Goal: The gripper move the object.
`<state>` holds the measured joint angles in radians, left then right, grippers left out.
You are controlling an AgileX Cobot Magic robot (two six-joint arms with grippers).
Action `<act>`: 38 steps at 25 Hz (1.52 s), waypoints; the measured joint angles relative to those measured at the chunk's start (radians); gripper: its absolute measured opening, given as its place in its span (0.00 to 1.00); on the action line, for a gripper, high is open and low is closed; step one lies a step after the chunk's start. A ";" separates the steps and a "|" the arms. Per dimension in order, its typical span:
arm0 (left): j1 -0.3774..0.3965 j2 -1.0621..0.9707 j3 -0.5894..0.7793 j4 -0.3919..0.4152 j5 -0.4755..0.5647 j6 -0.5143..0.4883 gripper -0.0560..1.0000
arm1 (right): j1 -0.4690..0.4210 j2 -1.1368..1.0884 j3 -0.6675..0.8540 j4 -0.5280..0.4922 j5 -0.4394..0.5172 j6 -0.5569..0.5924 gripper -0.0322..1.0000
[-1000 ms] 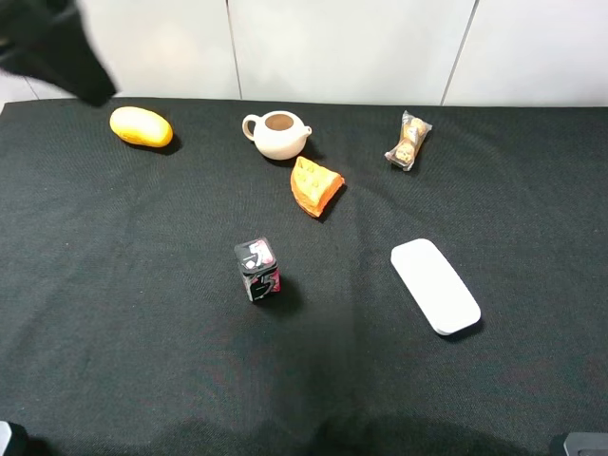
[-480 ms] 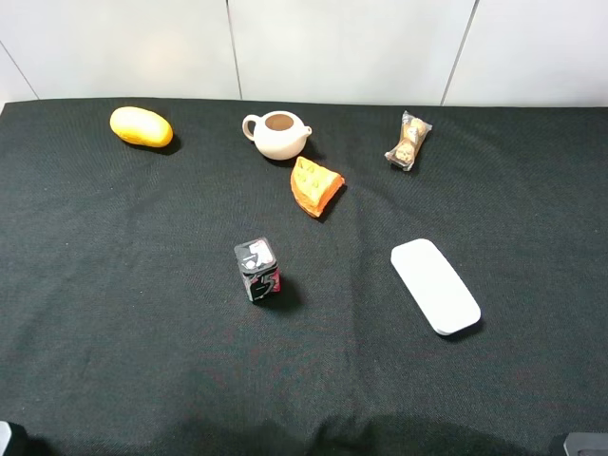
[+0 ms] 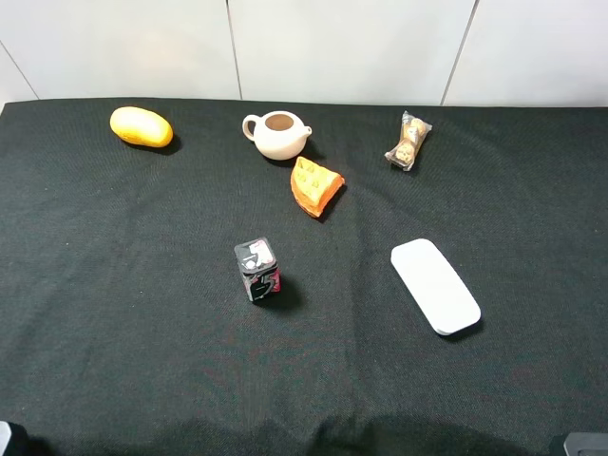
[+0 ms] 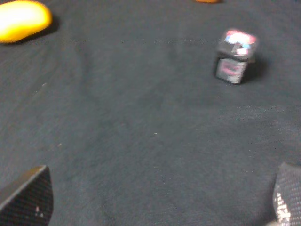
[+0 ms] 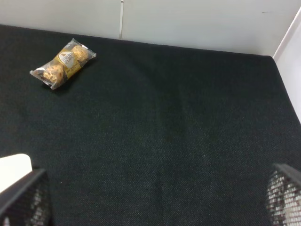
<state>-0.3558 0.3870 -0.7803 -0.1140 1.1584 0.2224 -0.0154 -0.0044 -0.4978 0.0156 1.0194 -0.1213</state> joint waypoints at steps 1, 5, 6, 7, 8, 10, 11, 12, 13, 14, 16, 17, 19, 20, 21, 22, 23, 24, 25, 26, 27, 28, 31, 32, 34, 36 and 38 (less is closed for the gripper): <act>0.029 -0.021 0.021 0.000 -0.007 0.001 0.99 | 0.000 0.000 0.000 0.000 0.000 0.000 0.70; 0.118 -0.114 0.109 0.000 -0.017 0.005 0.99 | 0.000 0.000 0.000 0.000 0.000 0.000 0.70; 0.139 -0.141 0.130 0.000 -0.020 0.005 0.99 | 0.000 0.000 0.000 0.000 0.000 0.000 0.70; 0.156 -0.168 0.151 0.000 -0.025 0.005 0.99 | 0.000 0.000 0.000 0.000 0.000 0.000 0.70; 0.177 -0.189 0.169 0.000 -0.033 0.005 0.99 | 0.000 0.000 0.000 0.000 0.000 0.000 0.70; 0.217 -0.238 0.213 0.000 -0.056 0.006 0.99 | 0.000 0.000 0.000 0.000 0.000 0.000 0.70; 0.231 -0.260 0.236 0.000 -0.070 0.008 0.99 | 0.000 0.000 0.000 0.000 0.000 0.000 0.70; 0.247 -0.277 0.255 0.000 -0.083 0.013 0.99 | 0.000 0.000 0.000 0.000 0.000 0.000 0.70; 0.260 -0.293 0.270 0.000 -0.085 0.016 0.99 | 0.000 0.000 0.000 0.000 0.000 0.000 0.70; 0.270 -0.305 0.279 0.000 -0.085 0.025 0.99 | 0.000 0.000 0.000 0.000 0.000 0.000 0.70; 0.284 -0.318 0.284 0.000 -0.085 0.034 0.99 | 0.000 0.000 0.000 0.000 0.000 0.000 0.70; 0.288 -0.323 0.284 0.000 -0.086 0.036 0.99 | 0.000 0.000 0.000 0.000 0.000 0.000 0.70; 0.288 -0.335 0.284 0.000 -0.086 0.039 0.99 | 0.000 0.000 0.000 0.000 0.000 0.000 0.70; 0.288 -0.343 0.284 0.000 -0.086 0.039 0.99 | 0.000 0.000 0.000 0.000 0.000 0.000 0.70; 0.288 -0.355 0.284 0.000 -0.087 0.039 0.99 | 0.000 0.000 0.000 0.000 0.000 0.000 0.70; 0.288 -0.369 0.284 0.000 -0.089 0.041 0.99 | 0.000 0.000 0.000 0.000 0.000 0.000 0.70; 0.288 -0.380 0.284 0.000 -0.089 0.041 0.99 | 0.000 0.000 0.000 0.000 0.000 0.000 0.70; 0.288 -0.388 0.284 0.000 -0.089 0.041 0.99 | 0.000 0.000 0.000 0.000 0.000 0.000 0.70; 0.288 -0.392 0.284 0.000 -0.090 0.041 0.99 | 0.000 0.000 0.000 0.000 0.000 0.000 0.70; 0.288 -0.392 0.284 0.000 -0.090 0.041 0.99 | 0.000 0.000 0.000 0.000 0.000 0.000 0.70; 0.288 -0.394 0.284 0.000 -0.090 0.041 0.99 | 0.000 0.000 0.000 0.000 0.000 0.000 0.70; 0.288 -0.395 0.284 0.000 -0.091 0.041 0.99 | 0.000 0.000 0.000 0.000 0.000 0.000 0.70; 0.288 -0.395 0.284 0.000 -0.091 0.041 0.99 | 0.000 0.000 0.000 0.000 0.000 0.000 0.70; 0.288 -0.395 0.284 0.000 -0.091 0.042 0.99 | 0.000 0.000 0.000 0.000 0.000 0.000 0.70; 0.288 -0.395 0.284 0.000 -0.091 0.042 0.99 | 0.000 0.000 0.000 0.000 0.000 0.000 0.70; 0.288 -0.395 0.284 0.000 -0.091 0.042 0.99 | 0.000 0.000 0.000 0.000 0.000 0.000 0.70; 0.293 -0.395 0.284 0.000 -0.091 0.043 0.99 | 0.000 0.000 0.000 0.000 0.000 0.000 0.70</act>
<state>-0.0631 -0.0082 -0.4959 -0.1140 1.0673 0.2657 -0.0154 -0.0044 -0.4978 0.0156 1.0194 -0.1213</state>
